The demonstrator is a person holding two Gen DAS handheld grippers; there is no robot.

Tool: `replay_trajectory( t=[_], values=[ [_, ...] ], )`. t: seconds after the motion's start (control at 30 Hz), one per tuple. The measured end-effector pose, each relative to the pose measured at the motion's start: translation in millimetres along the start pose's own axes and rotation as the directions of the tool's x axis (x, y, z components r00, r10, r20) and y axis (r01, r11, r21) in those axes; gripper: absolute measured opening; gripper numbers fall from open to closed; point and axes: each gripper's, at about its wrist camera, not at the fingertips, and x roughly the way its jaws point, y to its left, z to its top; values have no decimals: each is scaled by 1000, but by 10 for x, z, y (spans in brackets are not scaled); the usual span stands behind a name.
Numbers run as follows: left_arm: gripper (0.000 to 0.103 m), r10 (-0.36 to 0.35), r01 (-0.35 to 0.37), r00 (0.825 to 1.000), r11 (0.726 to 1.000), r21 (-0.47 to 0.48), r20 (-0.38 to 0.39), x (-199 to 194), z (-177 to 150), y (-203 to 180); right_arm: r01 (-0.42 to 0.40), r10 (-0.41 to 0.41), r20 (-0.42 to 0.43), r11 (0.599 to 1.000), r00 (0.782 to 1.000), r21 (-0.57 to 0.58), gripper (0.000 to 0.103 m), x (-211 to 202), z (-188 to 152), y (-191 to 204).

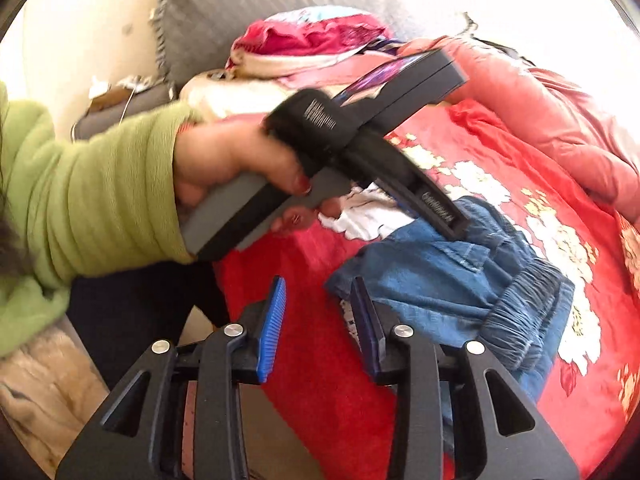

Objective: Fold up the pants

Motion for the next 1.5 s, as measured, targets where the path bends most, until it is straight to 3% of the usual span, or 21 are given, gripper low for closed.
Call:
replay_trajectory(
  t=[0.17, 0.3, 0.47, 0.67, 0.7, 0.8, 0.93, 1.23, 1.33, 1.5],
  values=[
    [49, 5, -5, 1000, 1000, 2, 3, -6, -7, -11, 32, -37, 52, 994, 998, 101, 37, -90, -17, -150],
    [49, 12, -12, 1000, 1000, 6, 7, -16, -16, -34, 103, -99, -31, 978, 995, 181, 38, 11, -128, -342],
    [49, 14, -14, 1000, 1000, 4, 7, -17, -26, -35, 115, -81, -131, 955, 988, 274, 38, 235, -271, -495],
    [49, 32, -32, 999, 999, 2, 21, -82, -48, -74, 67, -54, -49, 950, 997, 306, 42, 13, -200, -551],
    [49, 36, -36, 999, 999, 3, 24, -94, -48, -89, 68, -62, -28, 947, 998, 313, 47, -51, -175, -583],
    [49, 46, -47, 998, 999, 13, 41, -173, -57, -160, 84, -100, 30, 934, 995, 346, 47, -257, -152, -677],
    [53, 62, -64, 995, 997, 33, 74, -297, -82, -280, 134, -176, 71, 907, 982, 399, 60, -474, -179, -848],
    [64, 100, -108, 987, 992, 68, 122, -533, -181, -480, 184, -260, 93, 856, 961, 483, 62, -710, -309, -1051],
    [68, 108, -118, 985, 991, 68, 133, -602, -211, -505, 215, -296, 85, 835, 951, 506, 95, -751, -339, -1092],
    [73, 132, -143, 980, 988, 66, 146, -692, -246, -513, 242, -339, 89, 810, 937, 533, 94, -821, -372, -1149]
  ],
)
